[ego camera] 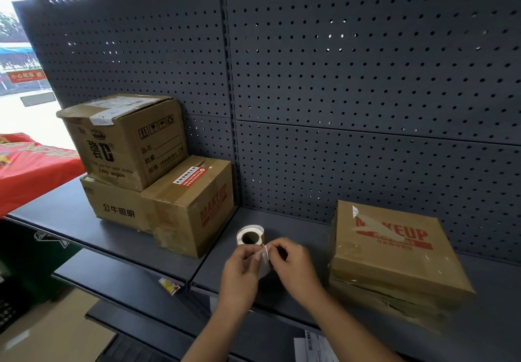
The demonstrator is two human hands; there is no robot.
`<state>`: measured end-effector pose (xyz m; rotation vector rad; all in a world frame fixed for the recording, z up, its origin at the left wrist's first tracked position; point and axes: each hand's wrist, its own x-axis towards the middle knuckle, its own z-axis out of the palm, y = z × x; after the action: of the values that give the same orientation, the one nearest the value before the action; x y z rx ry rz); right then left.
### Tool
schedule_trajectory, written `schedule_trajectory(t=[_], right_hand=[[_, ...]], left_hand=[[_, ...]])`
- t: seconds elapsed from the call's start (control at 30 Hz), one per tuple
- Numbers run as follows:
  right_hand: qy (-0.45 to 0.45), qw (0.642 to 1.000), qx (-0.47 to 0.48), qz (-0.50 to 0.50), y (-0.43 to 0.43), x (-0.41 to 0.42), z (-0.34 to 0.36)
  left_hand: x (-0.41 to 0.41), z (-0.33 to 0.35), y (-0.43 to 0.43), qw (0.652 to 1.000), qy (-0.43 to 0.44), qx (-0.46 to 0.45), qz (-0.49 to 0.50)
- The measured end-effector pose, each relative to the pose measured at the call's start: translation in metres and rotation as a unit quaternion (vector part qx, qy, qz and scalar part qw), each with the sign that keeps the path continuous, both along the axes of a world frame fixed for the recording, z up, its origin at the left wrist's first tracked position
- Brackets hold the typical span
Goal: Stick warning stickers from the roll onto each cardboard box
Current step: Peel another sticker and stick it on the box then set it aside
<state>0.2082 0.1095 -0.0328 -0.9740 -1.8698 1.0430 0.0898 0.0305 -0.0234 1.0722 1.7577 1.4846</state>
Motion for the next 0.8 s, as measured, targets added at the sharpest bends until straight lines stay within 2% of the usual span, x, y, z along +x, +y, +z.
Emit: schedule_trajectory(t=[0.07, 0.17, 0.23, 0.53, 0.7, 0.8], right_hand=[[0.009, 1.0, -0.009, -0.014, 0.0, 0.0, 0.0], [0.03, 0.999, -0.006, 0.008, -0.002, -0.002, 0.002], [0.041, 0.999, -0.022, 0.013, -0.001, -0.003, 0.003], [0.018, 0.998, -0.062, 0.007, 0.003, 0.007, 0.003], [0.034, 0.996, -0.087, -0.005, 0.002, 0.005, 0.001], [0.045, 0.995, -0.085, -0.002, -0.001, 0.002, 0.001]], left_hand=[[0.003, -0.002, 0.002, 1.0, -0.01, -0.004, 0.007], [0.01, 0.0, 0.007, 0.996, -0.088, -0.01, 0.006], [0.015, 0.005, 0.01, 0.994, -0.105, -0.017, 0.006], [0.014, 0.004, 0.017, 0.997, -0.058, -0.047, -0.017], [0.012, 0.004, 0.019, 0.999, -0.004, -0.04, -0.02], [0.004, 0.002, 0.022, 0.997, 0.058, -0.047, 0.007]])
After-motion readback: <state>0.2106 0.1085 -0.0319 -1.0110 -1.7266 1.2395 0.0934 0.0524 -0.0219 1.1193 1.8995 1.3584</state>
